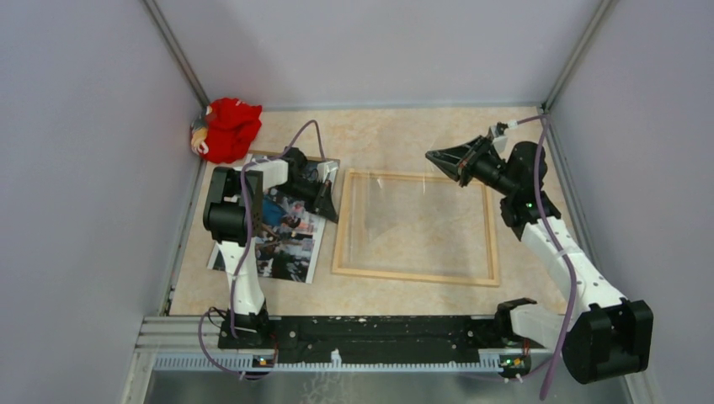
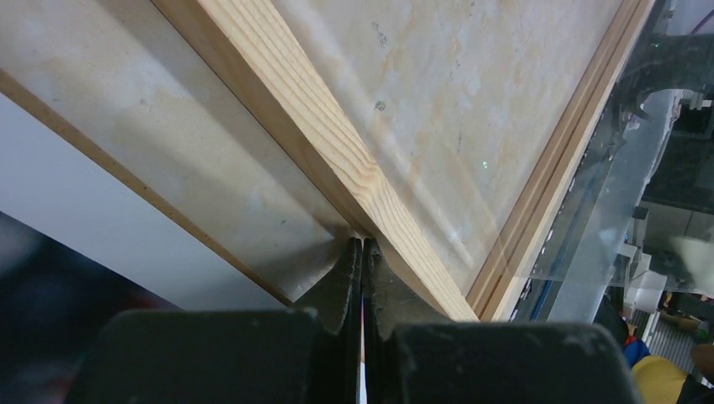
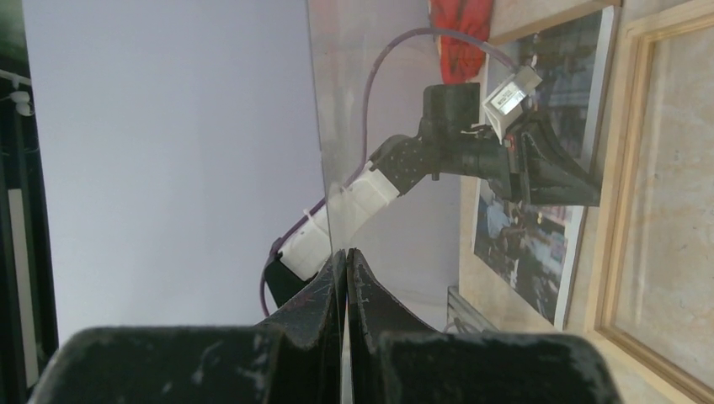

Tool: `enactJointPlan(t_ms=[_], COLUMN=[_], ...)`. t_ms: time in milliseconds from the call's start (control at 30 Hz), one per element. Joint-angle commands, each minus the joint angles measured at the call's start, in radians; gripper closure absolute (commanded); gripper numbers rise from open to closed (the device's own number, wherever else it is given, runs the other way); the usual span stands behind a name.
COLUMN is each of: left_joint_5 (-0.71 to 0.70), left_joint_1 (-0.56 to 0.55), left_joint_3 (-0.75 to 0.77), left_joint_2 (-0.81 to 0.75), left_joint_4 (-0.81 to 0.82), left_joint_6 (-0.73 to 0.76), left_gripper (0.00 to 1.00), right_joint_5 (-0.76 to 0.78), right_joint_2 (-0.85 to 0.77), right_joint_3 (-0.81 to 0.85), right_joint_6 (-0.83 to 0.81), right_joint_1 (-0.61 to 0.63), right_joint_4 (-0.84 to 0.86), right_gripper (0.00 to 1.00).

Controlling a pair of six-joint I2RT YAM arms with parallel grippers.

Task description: Put the photo into the frame

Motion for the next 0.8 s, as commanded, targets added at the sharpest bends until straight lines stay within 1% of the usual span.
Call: enactJointPlan(t_ms=[0, 133, 367, 767], left_joint_5=[0.024, 0.026, 0.028, 0.021], left_joint_1=[0.003, 0.004, 0.004, 0.004], left_joint_3=[-0.016, -0.024, -0.029, -0.038], left_joint_2=[-0.046, -0.054, -0.050, -0.059], left_joint_4=[0.026, 0.028, 0.031, 0.039], left_joint_6=[0.005, 0.005, 0.005, 0.007], left_gripper=[1.00, 1.00, 1.00, 1.00], right_joint_5=[0.019, 0.027, 0.041, 0.019], right_joint_2=[0.024, 0.042, 0.029, 0.052], right_joint_3=[0.088, 0.092, 0.071, 0.034], right_joint_6=[-0.008, -0.014, -0.024, 0.023], right_joint_1=[0.038, 0.056, 0.058, 0.057], right_joint_4=[0.072, 0.079, 0.058, 0.125], right_gripper=[1.00, 1.00, 1.00, 1.00])
